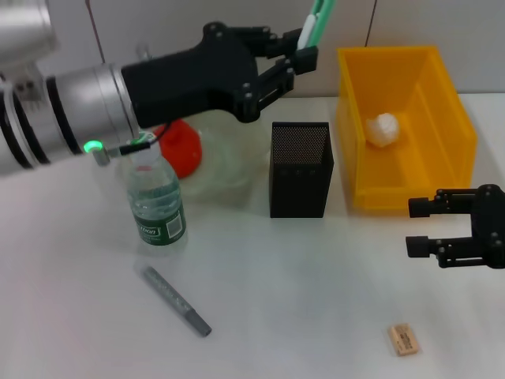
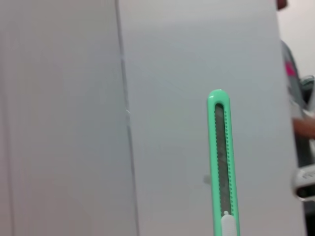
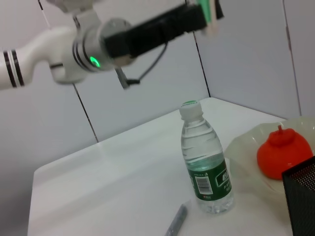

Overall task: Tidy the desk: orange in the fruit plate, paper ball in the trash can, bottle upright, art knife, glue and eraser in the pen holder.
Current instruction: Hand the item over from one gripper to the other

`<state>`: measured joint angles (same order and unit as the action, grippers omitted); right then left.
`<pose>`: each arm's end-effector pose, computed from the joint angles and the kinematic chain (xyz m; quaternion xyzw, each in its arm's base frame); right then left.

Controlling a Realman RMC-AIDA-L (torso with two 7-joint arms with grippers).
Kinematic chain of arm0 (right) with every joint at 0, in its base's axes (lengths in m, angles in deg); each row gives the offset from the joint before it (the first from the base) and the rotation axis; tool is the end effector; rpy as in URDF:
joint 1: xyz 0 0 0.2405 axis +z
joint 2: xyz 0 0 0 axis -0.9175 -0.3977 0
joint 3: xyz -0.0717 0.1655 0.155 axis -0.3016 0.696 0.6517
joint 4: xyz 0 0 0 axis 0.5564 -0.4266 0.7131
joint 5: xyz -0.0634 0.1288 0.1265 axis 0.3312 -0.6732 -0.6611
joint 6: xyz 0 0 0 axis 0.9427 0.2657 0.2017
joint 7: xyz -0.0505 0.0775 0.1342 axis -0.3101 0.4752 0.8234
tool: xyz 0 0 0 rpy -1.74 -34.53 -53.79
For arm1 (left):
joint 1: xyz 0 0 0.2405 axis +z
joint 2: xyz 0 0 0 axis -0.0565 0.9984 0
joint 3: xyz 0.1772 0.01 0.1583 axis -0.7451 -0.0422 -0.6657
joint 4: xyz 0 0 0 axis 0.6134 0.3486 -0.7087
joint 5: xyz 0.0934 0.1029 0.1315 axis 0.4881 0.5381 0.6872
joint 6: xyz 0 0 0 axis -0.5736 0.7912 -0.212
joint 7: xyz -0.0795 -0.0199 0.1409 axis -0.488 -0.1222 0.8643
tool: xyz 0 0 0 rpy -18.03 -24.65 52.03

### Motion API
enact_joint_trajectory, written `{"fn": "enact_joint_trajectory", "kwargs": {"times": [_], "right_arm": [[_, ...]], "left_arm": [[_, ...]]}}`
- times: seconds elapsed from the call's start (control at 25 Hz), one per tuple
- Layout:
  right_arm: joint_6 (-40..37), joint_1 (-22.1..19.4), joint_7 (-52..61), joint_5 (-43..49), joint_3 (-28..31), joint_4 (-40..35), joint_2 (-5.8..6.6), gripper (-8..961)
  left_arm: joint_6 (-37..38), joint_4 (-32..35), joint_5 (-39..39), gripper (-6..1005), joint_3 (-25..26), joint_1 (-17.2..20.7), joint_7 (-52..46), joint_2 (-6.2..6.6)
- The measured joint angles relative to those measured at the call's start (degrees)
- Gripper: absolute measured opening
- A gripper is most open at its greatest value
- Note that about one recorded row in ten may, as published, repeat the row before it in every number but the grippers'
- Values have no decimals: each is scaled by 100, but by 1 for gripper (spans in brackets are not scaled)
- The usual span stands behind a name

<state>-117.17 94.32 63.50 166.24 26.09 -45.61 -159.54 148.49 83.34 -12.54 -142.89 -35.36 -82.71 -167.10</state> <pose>0.2339 0.2980 0.0545 -0.9505 0.1996 0.2266 0.0731 -0.0971 0.3523 0.0062 -0.9037 -0.0253 -0.3910 0.1725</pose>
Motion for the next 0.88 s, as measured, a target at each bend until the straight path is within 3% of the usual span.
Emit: {"fn": "enact_joint_trajectory", "kwargs": {"times": [0.08, 0.24, 0.48, 0.88], "right_arm": [[-1, 0, -15, 1, 0, 6, 0, 718], [20, 0, -29, 1, -5, 23, 0, 717], [42, -22, -79, -19, 87, 28, -23, 717], [33, -191, -586, -38, 570, 52, -224, 717]], "left_arm": [[-113, -619, -650, 207, -240, 21, 573, 0], [-107, -1156, -1300, 207, -566, 18, 1124, -5], [-96, -2067, -2874, 208, -1779, 70, 2377, -25], [-139, -2624, -4676, 210, -3093, 154, 3435, -34]]}}
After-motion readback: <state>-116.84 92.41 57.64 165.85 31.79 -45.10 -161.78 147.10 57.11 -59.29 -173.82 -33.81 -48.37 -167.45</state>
